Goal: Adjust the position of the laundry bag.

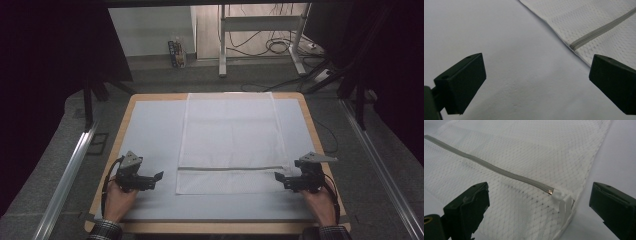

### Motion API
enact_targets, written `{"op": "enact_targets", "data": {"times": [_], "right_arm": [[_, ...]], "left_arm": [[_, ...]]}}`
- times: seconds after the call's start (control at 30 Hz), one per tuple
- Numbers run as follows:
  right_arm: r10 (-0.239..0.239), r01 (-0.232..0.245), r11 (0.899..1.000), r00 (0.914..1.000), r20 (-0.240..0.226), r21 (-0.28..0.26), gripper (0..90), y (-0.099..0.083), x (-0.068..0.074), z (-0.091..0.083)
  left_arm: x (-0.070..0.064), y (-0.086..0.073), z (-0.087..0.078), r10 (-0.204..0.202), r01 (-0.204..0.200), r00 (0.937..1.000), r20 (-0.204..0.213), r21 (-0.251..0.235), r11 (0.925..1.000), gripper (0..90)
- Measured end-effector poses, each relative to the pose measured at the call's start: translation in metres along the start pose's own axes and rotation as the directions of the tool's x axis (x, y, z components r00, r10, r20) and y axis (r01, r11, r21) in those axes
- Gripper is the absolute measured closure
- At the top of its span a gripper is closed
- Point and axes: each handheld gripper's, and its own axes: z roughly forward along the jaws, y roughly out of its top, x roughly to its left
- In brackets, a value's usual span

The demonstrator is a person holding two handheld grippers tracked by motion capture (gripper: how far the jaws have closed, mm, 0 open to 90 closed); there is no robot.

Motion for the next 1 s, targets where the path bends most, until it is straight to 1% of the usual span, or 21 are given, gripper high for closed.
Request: {"op": "enact_targets", "data": {"times": [0.07,0.13,0.27,0.33,0.4,0.43,0.5,0.57,0.6,0.67,0.7,0.73,0.87,0.93,1.0], "right_arm": [[-0.007,0.007,1.0,1.0,0.006,-0.002,3.1,0.001,0.001,0.001],[-0.017,0.017,1.0,0.9998,0.014,-0.004,3.2,0.003,0.003,0.002],[-0.025,0.025,1.0,0.9993,0.027,-0.008,3.2,0.007,0.005,0.004],[-0.033,0.033,0.999,0.9987,0.038,-0.003,3.2,0.008,0.005,0.007],[-0.044,0.044,0.999,0.9976,0.053,-0.001,3.1,0.009,0.006,0.008],[-0.049,0.049,0.999,0.9973,0.055,-0.001,2.4,0.01,0.006,0.009],[-0.044,0.044,0.999,0.998,0.045,-0.001,2.1,0.011,0.006,0.011],[-0.052,0.052,0.999,0.9981,0.033,0.006,1.6,0.013,0.006,0.013],[-0.058,0.057,0.998,0.9977,0.035,0.011,1.6,0.014,0.007,0.014],[-0.068,0.068,0.998,0.9969,0.039,0.02,1.6,0.016,0.007,0.016],[-0.066,0.065,0.998,0.997,0.042,0.024,1.7,0.017,0.007,0.017],[-0.066,0.064,0.998,0.9968,0.046,0.028,2.3,0.018,0.007,0.018],[-0.069,0.066,0.997,0.995,0.072,0.047,10.5,0.022,0.006,0.02],[-0.065,0.061,0.997,0.9948,0.079,0.046,15.4,0.023,0.004,0.02],[-0.057,0.053,0.997,0.9947,0.085,0.048,18.8,0.025,0.002,0.021]], "left_arm": [[-0.001,0.001,0.001,0.005,-0.005,1.0,-0.003,0.001,1.0,0.8],[-0.005,0.004,0.003,0.021,-0.021,0.9998,-0.002,0.004,0.9998,0.6],[-0.01,0.009,0.005,0.036,-0.036,0.999,0.025,-0.016,0.9992,0.1],[-0.013,0.011,0.007,0.043,-0.043,0.9989,0.017,-0.017,0.9989,0.4],[-0.014,0.013,0.01,0.052,-0.052,0.9986,0.011,-0.009,0.9986,1.5],[-0.015,0.014,0.011,0.055,-0.055,0.9984,0.008,-0.007,0.9985,1.9],[-0.015,0.017,0.013,0.055,-0.054,0.9984,0.015,-0.01,0.9985,2.7],[-0.015,0.019,0.015,0.048,-0.047,0.9982,0.037,-0.022,0.9986,2.7],[-0.015,0.02,0.015,0.049,-0.048,0.9976,0.048,-0.026,0.9985,2.7],[-0.015,0.023,0.017,0.052,-0.05,0.9973,0.052,-0.03,0.9983,3.9],[-0.015,0.025,0.019,0.053,-0.051,0.9973,0.05,-0.03,0.9982,4.7],[-0.016,0.026,0.02,0.053,-0.051,0.9974,0.049,-0.03,0.9982,5.6],[-0.015,0.03,0.027,0.057,-0.056,0.9961,0.067,-0.024,0.9982,10.8],[-0.016,0.033,0.031,0.068,-0.067,0.9957,0.063,-0.017,0.9976,11.5],[-0.018,0.036,0.035,0.081,-0.08,0.995,0.06,-0.011,0.9967,15.2]]}}
